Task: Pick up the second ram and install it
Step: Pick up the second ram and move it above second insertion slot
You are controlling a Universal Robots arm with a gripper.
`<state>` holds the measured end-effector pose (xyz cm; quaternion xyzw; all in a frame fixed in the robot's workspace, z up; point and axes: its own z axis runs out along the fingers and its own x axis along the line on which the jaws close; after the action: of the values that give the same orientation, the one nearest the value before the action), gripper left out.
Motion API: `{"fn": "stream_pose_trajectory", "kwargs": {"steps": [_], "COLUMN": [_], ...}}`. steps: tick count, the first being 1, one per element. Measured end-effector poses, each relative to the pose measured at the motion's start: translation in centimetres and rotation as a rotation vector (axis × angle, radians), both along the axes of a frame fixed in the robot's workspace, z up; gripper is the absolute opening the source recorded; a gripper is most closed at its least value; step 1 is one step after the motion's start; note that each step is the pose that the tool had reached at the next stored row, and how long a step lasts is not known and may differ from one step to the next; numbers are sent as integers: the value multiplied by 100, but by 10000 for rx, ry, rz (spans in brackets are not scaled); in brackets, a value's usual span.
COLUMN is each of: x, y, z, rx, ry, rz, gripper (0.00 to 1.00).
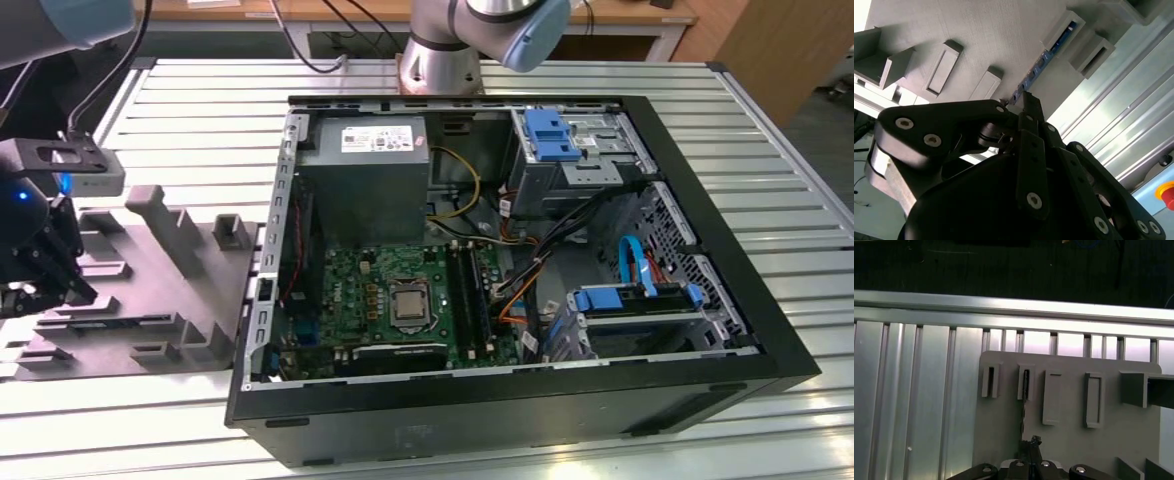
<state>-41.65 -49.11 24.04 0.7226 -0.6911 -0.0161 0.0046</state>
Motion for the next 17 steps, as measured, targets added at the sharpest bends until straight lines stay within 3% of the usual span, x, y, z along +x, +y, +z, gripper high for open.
{"fn": "stream_pose_trajectory", "kwargs": {"steps": [5, 11, 17], "x": [-3, -31, -32], "y": [-2, -2, -1], "z": [-12, -81, -80], "rx": [-1, 1, 0], "ry": [-2, -72, -72], "rz": [2, 3, 2], "gripper": [11, 11, 11]}}
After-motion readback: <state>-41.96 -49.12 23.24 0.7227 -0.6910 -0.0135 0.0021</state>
